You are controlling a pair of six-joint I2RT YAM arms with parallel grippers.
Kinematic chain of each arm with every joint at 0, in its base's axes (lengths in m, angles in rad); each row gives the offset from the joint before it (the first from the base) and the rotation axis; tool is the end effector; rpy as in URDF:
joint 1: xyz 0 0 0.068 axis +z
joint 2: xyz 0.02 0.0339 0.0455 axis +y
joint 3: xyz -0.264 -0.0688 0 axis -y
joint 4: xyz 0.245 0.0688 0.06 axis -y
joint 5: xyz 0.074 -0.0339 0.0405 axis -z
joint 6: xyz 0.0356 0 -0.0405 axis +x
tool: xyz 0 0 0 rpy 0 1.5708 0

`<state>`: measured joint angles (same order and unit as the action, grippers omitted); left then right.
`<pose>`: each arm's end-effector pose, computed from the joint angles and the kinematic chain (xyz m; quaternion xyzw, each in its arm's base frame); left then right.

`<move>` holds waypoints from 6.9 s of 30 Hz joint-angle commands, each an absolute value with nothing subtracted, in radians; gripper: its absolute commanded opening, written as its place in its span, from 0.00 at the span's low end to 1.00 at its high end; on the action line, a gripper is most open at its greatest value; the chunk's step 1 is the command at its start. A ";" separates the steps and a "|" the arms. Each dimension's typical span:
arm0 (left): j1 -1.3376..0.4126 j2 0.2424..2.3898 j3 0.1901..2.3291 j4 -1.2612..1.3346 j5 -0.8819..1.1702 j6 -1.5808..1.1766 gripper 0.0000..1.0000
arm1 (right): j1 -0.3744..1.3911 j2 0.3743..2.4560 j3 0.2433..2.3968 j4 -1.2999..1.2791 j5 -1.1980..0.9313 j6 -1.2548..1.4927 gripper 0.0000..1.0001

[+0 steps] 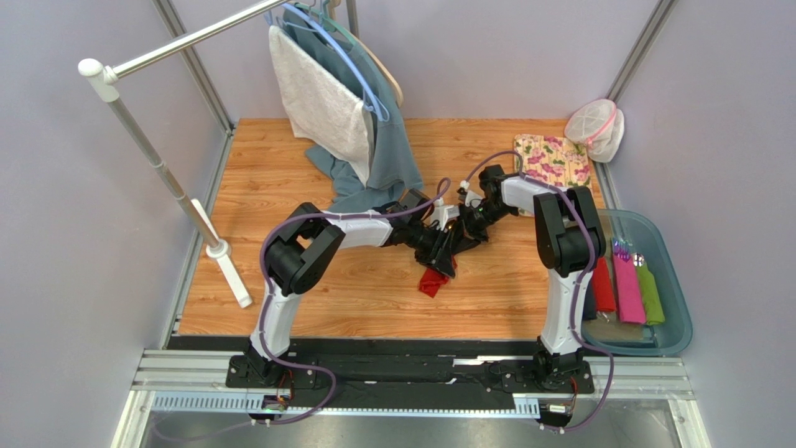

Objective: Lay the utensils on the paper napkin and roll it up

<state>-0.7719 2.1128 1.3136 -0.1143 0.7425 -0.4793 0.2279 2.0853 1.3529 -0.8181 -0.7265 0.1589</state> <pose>0.2922 -0.3181 0.1265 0.2444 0.8555 -0.4545 0.0427 0.3592 0.1076 0.1235 0.0358 -0.9340 -0.3505 0.0590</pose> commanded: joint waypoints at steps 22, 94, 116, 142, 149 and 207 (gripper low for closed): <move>-0.753 1.950 1.204 -0.193 0.848 -0.385 0.23 | 0.232 2.146 1.331 -0.758 -0.600 0.104 0.00; -0.695 2.121 1.206 -0.169 0.822 -0.451 0.11 | 0.241 1.997 1.362 -0.838 -0.867 0.195 0.19; -0.696 1.994 1.158 -0.006 0.963 -0.524 0.30 | 0.216 2.140 1.269 -0.752 -0.624 0.103 0.10; -0.666 2.218 1.147 0.038 1.022 -0.614 0.16 | 0.204 2.037 1.359 -0.787 -0.690 0.170 0.19; -0.664 2.210 1.146 0.040 1.009 -0.611 0.15 | 0.209 1.954 1.339 -0.741 -0.701 0.267 0.47; -0.526 1.615 1.111 -0.209 0.620 -0.347 0.81 | 0.219 1.893 1.292 -0.594 -0.928 0.170 0.00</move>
<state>-0.5457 1.6630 1.0744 -0.1421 0.6617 -0.4152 0.2253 1.9667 1.2812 -0.6113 -0.8608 0.2062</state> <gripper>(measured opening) 0.787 0.010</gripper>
